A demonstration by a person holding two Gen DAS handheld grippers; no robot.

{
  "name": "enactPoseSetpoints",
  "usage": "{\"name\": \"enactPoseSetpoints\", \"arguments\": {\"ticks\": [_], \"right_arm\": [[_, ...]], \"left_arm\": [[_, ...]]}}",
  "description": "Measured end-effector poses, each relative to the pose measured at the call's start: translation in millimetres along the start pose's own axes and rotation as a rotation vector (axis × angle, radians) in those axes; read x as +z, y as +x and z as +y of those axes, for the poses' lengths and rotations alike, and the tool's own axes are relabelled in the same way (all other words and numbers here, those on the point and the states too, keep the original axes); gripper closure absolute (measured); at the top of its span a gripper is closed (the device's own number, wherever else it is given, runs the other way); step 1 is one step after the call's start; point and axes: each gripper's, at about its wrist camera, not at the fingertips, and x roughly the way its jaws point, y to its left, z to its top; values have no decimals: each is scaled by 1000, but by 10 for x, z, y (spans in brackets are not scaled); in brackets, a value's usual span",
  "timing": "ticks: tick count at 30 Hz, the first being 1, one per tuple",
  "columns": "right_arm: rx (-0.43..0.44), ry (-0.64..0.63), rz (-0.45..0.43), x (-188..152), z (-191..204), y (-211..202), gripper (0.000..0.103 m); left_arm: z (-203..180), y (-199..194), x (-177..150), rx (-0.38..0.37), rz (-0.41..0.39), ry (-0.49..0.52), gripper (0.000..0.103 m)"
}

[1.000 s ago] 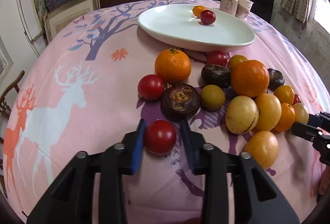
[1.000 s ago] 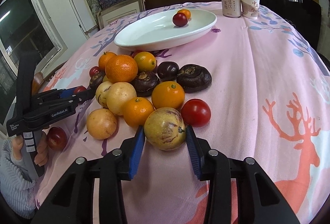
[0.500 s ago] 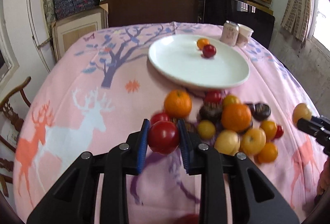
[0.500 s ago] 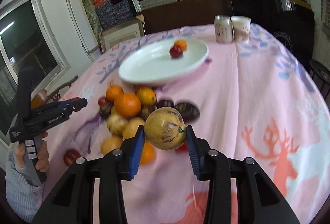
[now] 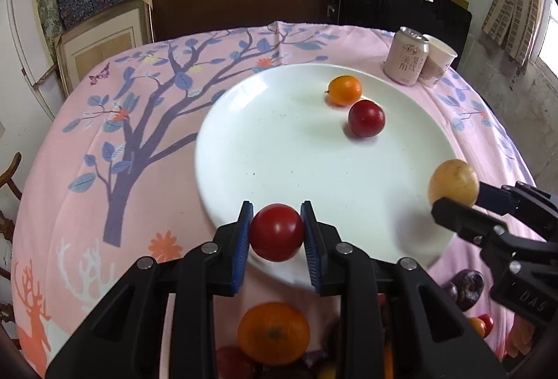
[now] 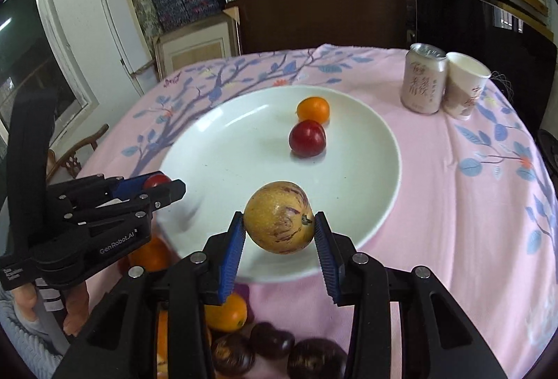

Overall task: Organize fruits
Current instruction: 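Lower the tomato onto the plate with the left tool while the right tool releases the pepino there, then move both open tools back toward the fruit pile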

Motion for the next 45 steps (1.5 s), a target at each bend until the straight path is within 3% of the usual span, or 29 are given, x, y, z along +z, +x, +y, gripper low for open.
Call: {"name": "enactPoseSetpoints", "arguments": {"ticks": [3,6,7,19,23,25,30,33,38,45], "right_arm": [[9,4,13,-14,-25,91,61],[8,-5,14,-39,-24,108,61],[8,-4,11,-29,-20,103,61],[13,-15,-41,-46,43,-154,59],[35,9,-76,-175,25,-420,58],[35,26,-107,-288,10,-592,53],[14,47,-180,-683,-5,-997,52],[-12,58,-227,-1039,-10,-1192,40],[-25,77,-184,-1460,-61,-1190,39],[-16,88,-184,-1639,-36,-1239,38]], "left_arm": [[2,131,31,-6,22,-2,74],[-24,164,15,-11,10,2,56],[-42,165,15,-6,6,11,54],[-69,-80,-114,11,-30,13,53],[41,-374,-255,31,-68,-24,44],[113,-563,-387,45,-89,-40,44],[241,-949,-832,65,-124,-83,38],[267,-1109,-1234,120,-138,-87,34],[264,-1202,-1836,155,-90,-86,33],[131,-1523,-2286,116,-136,-55,29]]}}
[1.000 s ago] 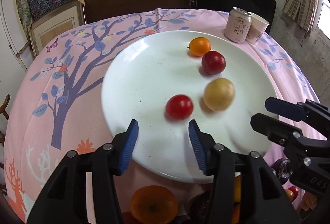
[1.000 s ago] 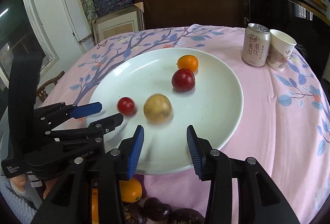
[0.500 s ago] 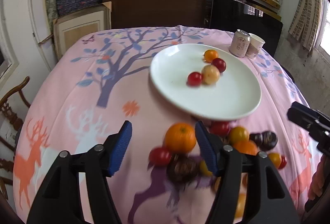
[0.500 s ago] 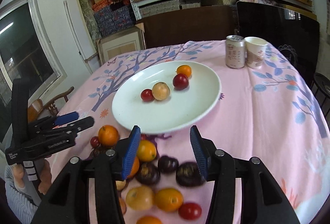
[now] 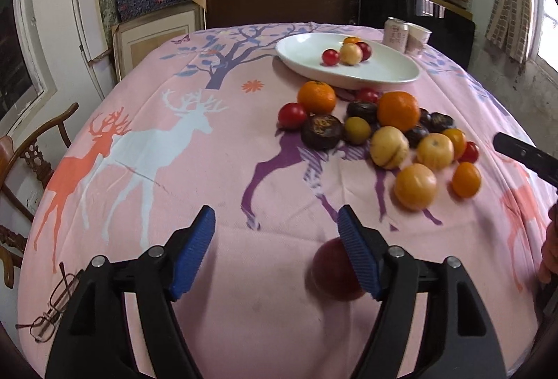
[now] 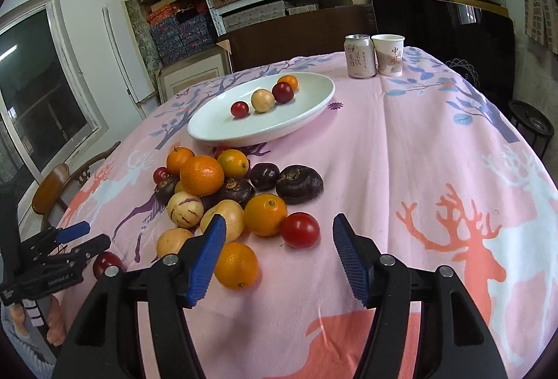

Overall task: Organize fruits
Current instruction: 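Move both open tools back toward the fruit pile, then grasp a large dark red plum with the left tool while the right tool grasps a mandarin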

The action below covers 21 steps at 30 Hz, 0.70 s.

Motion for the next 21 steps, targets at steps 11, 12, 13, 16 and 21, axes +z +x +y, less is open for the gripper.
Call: {"name": "enactPoseSetpoints", "arguments": {"ticks": [11,12,13,16,21], "right_arm": [[50,26,27,-83,-39,-38,37],[52,25,31,-84,-37,-31,37],[54,23,33,-85,-30,-27,37],[58,13,36,-89,-5,-20,37],[62,16,40,-95,-10,-17,37]], "left_arm": [[-133,-131,-68,-70,-15,34,26],[-148,-138,-81,-84,-13,39,26],[-166,-142,-92,-96,-10,45,26],[-244,-143,-132,-131,7,71,26],[-369,-102,-198,-167,45,104,26]]}}
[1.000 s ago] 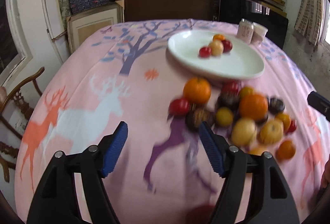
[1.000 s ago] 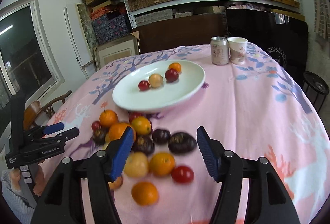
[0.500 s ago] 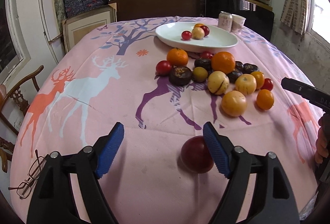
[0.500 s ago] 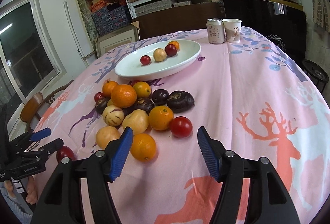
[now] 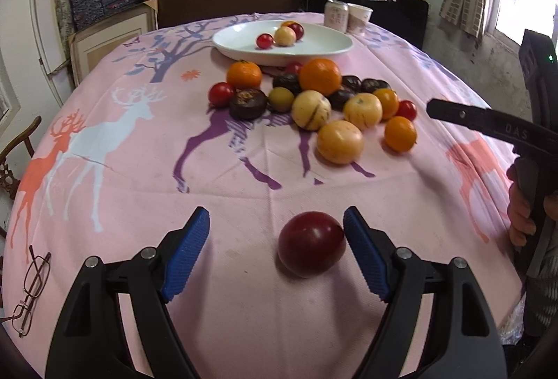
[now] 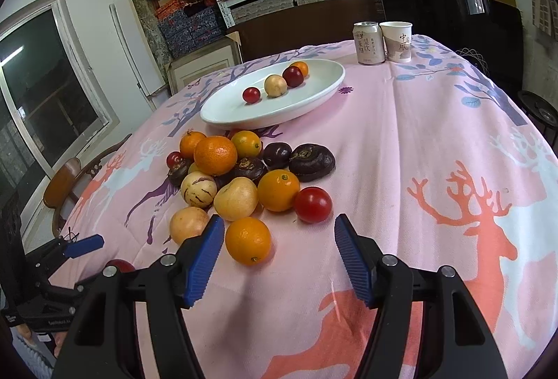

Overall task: Organize fruits
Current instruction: 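Grasp a large dark red plum with the left tool while the right tool grasps a mandarin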

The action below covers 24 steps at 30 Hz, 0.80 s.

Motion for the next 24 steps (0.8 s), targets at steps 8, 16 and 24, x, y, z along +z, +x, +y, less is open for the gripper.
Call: {"name": "enactPoseSetpoints", "arguments": {"ticks": [8,16,24], "right_arm": [[18,-21,16,-13,41,23,37],[23,-58,58,-30,121,88,37],[9,-135,143,-63,346,273,37]], "left_arm": [[-38,87,-51,-58,60,-3,41],[-71,119,-51,-81,76,1,50],[-129,142,-54,-104,82,20,62]]}}
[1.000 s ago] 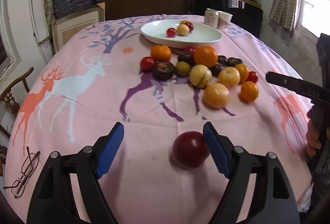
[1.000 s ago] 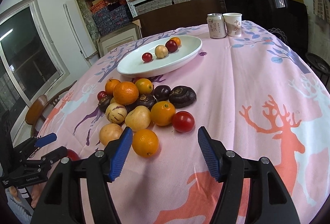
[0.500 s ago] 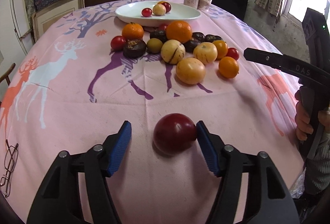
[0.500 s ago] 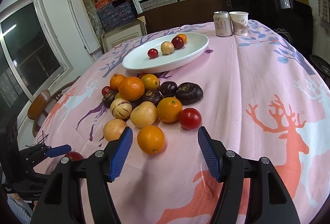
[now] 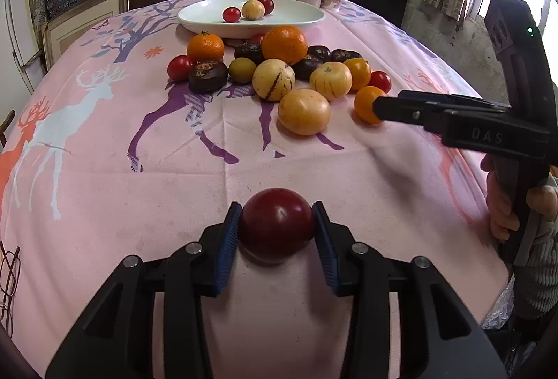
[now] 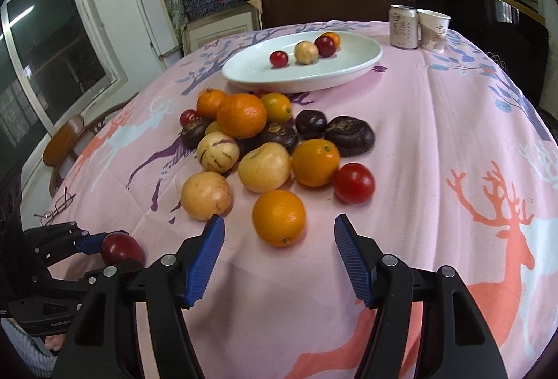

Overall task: Organize fruits
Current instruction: 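Grasp a large dark red plum with the left tool while the right tool grasps a mandarin, then carry the plum onto the plate with the left tool while the right tool releases the mandarin there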

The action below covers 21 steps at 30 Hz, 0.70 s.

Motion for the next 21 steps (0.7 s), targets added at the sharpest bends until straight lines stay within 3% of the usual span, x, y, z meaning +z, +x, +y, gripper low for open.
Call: {"name": "enactPoseSetpoints", "arguments": {"ticks": [8,12,18,21], "right_arm": [[15,42,56,57,7,181,49],[16,89,69,64,-93,223,65],[6,85,18,63,-123,93,66],[-16,77,-40,110,-151,-90,66]], "left_arm": [[41,-1,9,-19,2,-18,63],[53,7,21,-16,5,-23,63],[200,19,99,-31,13,-78,63],[272,-9,223,11,-1,-74,63]]}}
